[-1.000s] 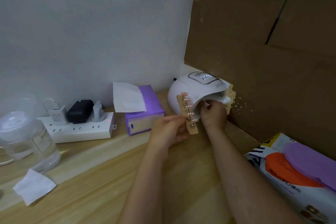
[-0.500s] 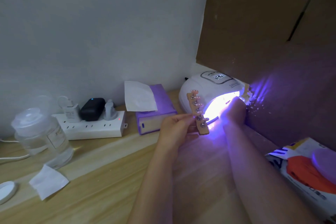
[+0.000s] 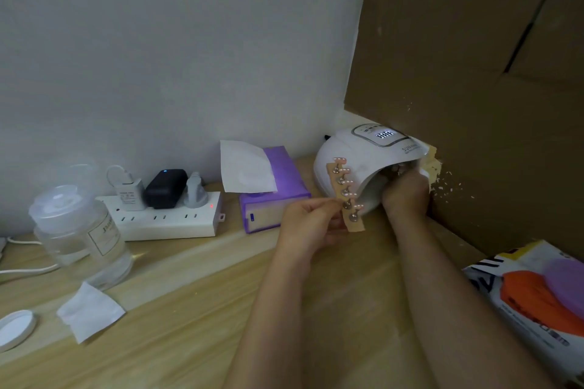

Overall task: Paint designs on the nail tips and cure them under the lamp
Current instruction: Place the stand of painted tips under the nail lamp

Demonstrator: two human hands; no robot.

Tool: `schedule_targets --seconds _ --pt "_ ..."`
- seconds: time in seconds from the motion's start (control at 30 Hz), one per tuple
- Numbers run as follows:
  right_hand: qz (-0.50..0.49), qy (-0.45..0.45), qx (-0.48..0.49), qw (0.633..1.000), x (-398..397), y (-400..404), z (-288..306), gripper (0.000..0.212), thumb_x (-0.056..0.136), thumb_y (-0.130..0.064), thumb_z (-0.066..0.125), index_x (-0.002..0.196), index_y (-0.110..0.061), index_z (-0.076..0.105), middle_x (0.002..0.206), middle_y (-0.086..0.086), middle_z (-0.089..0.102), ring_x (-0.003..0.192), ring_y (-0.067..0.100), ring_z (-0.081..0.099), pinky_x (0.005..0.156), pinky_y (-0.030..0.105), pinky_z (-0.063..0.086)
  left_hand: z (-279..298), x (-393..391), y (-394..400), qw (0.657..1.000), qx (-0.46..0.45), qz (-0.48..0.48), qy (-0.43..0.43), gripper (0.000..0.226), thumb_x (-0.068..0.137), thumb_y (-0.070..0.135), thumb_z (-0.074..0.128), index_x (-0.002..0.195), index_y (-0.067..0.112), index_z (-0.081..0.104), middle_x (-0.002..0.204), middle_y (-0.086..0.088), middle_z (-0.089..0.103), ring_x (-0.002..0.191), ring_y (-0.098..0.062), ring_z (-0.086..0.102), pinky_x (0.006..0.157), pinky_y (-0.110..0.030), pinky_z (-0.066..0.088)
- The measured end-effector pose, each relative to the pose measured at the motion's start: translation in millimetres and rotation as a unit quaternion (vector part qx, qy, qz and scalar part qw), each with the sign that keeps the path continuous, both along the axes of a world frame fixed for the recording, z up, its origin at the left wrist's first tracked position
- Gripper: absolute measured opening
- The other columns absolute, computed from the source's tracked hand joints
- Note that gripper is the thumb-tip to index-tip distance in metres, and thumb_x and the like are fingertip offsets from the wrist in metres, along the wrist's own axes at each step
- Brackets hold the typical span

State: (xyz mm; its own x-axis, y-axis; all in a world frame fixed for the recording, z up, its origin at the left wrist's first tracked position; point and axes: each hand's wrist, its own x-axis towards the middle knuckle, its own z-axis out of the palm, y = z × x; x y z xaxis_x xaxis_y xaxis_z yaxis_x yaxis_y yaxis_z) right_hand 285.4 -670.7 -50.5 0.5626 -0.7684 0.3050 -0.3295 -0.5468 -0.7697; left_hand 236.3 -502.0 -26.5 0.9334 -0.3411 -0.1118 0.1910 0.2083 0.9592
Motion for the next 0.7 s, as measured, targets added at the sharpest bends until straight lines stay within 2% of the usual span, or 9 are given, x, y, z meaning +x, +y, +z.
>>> schedule_targets --seconds 0.13,0.27,0.37,0.43,0.5,0.6,0.67,0.7 --pt "0.025 -0.035 0.026 0.999 -7.3 4.4 2.1 0.028 0.095 -0.002 0.036 0.118 0.004 0.05 0.118 0.026 0.055 0.109 0.037 0.052 0.083 0.034 0.041 -0.3 1.3 -1.1 1.0 -0.006 -0.002 0.001 0.021 0.087 0.005 0.055 0.072 0.01 0.069 0.061 -0.001 0.07 0.055 -0.01 0.066 0.048 -0.02 0.051" --pt "0.043 0.014 0.012 0.999 -25.1 18.3 1.9 0.039 0.092 0.001 0.04 0.131 0.003 0.039 0.124 0.026 0.05 0.111 0.037 0.051 0.087 0.038 0.043 -1.4 2.3 -3.9 1.0 0.002 -0.005 -0.001 0.017 0.087 0.007 0.057 0.077 0.009 0.07 0.065 -0.002 0.071 0.059 -0.011 0.067 0.052 -0.022 0.053" --pt "0.087 -0.006 -0.008 0.996 -44.5 32.8 0.8 0.034 0.091 -0.001 0.042 0.124 0.0 0.047 0.118 0.016 0.054 0.104 0.028 0.054 0.078 0.03 0.044 -1.1 2.2 -4.6 1.0 0.003 0.001 0.0 0.017 0.088 0.008 0.056 0.075 0.011 0.068 0.06 0.002 0.069 0.054 -0.007 0.065 0.048 -0.018 0.05" --pt "0.106 -0.052 0.044 0.992 -56.0 44.4 2.7 0.026 0.095 -0.006 0.037 0.116 -0.003 0.052 0.099 0.001 0.057 0.086 0.011 0.054 0.066 0.022 0.038 -1.2 2.4 -4.9 1.0 0.001 0.008 0.004 0.018 0.088 0.009 0.056 0.075 0.013 0.067 0.058 0.004 0.068 0.053 -0.006 0.064 0.047 -0.017 0.05" --pt "0.121 -0.096 0.118 0.981 -68.5 57.1 8.1 0.026 0.097 -0.013 0.032 0.101 -0.01 0.058 0.076 -0.01 0.05 0.066 0.001 0.045 0.054 0.019 0.031 -1.7 2.2 -5.3 1.0 0.003 0.015 0.006 0.016 0.088 0.009 0.057 0.077 0.012 0.067 0.058 0.005 0.068 0.053 -0.005 0.064 0.048 -0.016 0.05" --pt "0.181 -0.138 0.113 0.967 -85.2 68.7 7.3 0.03 0.089 -0.023 0.037 0.075 -0.014 0.061 0.067 -0.005 0.055 0.058 0.002 0.047 0.051 0.019 0.034 -2.7 1.6 -6.1 1.0 0.01 0.027 0.007 0.017 0.088 0.009 0.057 0.075 0.014 0.067 0.06 0.004 0.068 0.052 -0.005 0.064 0.05 -0.017 0.051" --pt "0.226 -0.124 0.086 0.962 -94.1 70.9 5.1 0.032 0.079 -0.033 0.038 0.067 -0.012 0.059 0.063 -0.002 0.055 0.056 0.004 0.046 0.05 0.02 0.035 -2.8 1.0 -6.2 0.999 0.009 0.033 0.009 0.016 0.088 0.009 0.057 0.077 0.012 0.068 0.063 0.002 0.068 0.052 -0.005 0.063 0.052 -0.017 0.052" --pt "0.244 -0.108 0.082 0.96 -97.2 70.7 3.5 0.031 0.077 -0.038 0.04 0.066 -0.016 0.059 0.062 -0.003 0.054 0.055 0.004 0.045 0.048 0.019 0.034 -2.7 0.6 -5.8 0.999 0.007 0.036 0.01 0.014 0.088 0.008 0.057 0.079 0.01 0.068 0.065 0.001 0.068 0.052 -0.005 0.063 0.052 -0.017 0.053"
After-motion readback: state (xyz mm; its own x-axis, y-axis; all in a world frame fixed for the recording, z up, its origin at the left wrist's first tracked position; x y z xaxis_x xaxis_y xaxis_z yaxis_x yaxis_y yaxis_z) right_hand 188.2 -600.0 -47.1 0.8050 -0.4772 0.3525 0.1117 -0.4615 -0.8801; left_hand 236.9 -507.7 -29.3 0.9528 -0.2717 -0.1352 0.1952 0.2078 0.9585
